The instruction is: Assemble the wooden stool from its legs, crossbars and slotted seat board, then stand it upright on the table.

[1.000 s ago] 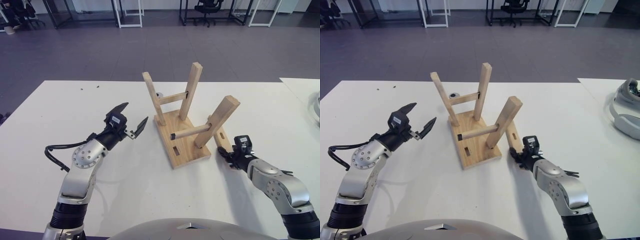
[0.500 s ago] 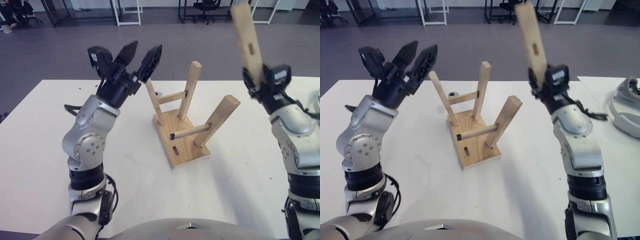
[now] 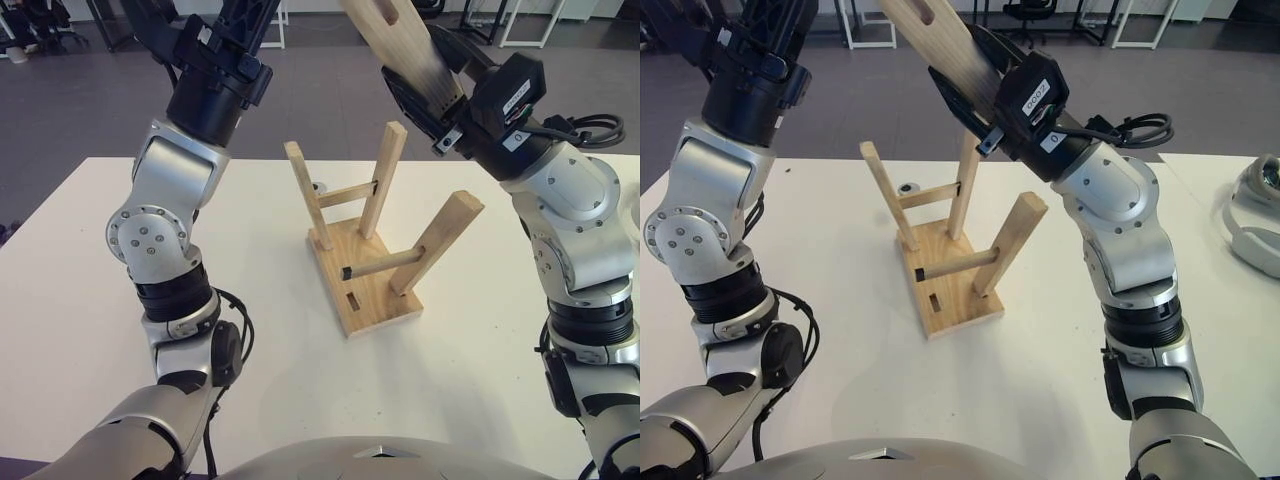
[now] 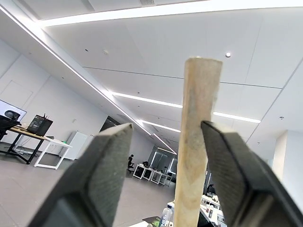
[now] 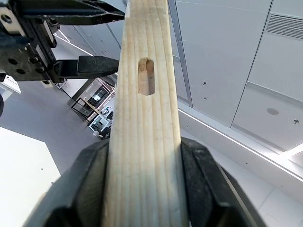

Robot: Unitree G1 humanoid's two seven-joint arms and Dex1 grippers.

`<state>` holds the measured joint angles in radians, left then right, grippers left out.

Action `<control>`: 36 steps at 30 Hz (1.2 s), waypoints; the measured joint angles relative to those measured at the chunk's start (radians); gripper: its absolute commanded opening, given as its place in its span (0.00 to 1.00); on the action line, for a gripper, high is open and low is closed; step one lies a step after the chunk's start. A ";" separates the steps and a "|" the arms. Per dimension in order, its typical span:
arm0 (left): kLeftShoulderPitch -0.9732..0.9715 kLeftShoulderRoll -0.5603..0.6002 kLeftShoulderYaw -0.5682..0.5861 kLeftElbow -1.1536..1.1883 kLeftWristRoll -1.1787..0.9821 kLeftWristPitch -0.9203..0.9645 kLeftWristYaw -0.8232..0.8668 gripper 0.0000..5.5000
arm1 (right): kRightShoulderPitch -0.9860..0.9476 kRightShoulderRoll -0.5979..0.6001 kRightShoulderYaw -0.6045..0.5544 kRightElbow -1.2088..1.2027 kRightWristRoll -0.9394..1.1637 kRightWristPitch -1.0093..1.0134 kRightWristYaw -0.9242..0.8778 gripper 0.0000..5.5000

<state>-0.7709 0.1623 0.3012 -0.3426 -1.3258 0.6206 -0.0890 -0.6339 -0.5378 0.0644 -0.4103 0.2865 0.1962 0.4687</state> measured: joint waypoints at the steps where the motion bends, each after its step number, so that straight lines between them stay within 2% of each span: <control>1: 0.000 0.004 -0.003 -0.009 -0.005 0.000 -0.008 0.39 | 0.000 0.000 0.007 0.011 -0.003 0.016 0.014 0.38; 16: 0.004 0.040 -0.025 0.008 -0.026 -0.017 -0.011 0.39 | 0.012 0.023 0.015 0.006 -0.015 -0.010 0.099 0.38; 21: 0.010 0.059 -0.039 0.007 -0.007 -0.015 -0.019 0.22 | 0.012 0.025 0.014 0.008 -0.021 -0.012 0.116 0.38; 25: 0.017 0.061 -0.042 0.006 -0.006 -0.016 -0.019 0.19 | 0.012 0.025 0.013 0.010 -0.046 -0.016 0.119 0.38; 26: 0.020 0.061 -0.041 0.005 -0.007 -0.016 -0.017 0.19 | 0.012 0.025 0.013 0.010 -0.050 -0.018 0.122 0.45; 31: 0.063 0.078 0.012 0.009 0.024 -0.045 0.028 0.19 | 0.012 0.033 0.003 0.007 -0.049 -0.036 0.125 0.61; 34: 0.220 0.154 0.113 -0.041 0.004 -0.039 0.029 0.19 | -0.024 0.093 -0.191 0.007 0.159 0.118 -0.014 0.62; 35: 0.279 0.168 0.144 -0.058 -0.007 -0.034 0.029 0.19 | -0.043 0.090 -0.251 0.015 0.200 0.161 -0.053 0.62; 36: 0.396 0.195 0.200 -0.090 -0.032 -0.021 0.029 0.19 | -0.049 0.061 -0.362 0.054 0.235 0.243 -0.116 0.62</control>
<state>-0.3751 0.3577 0.5013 -0.4323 -1.3575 0.5993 -0.0597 -0.6830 -0.4770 -0.2972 -0.3558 0.5220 0.4392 0.3529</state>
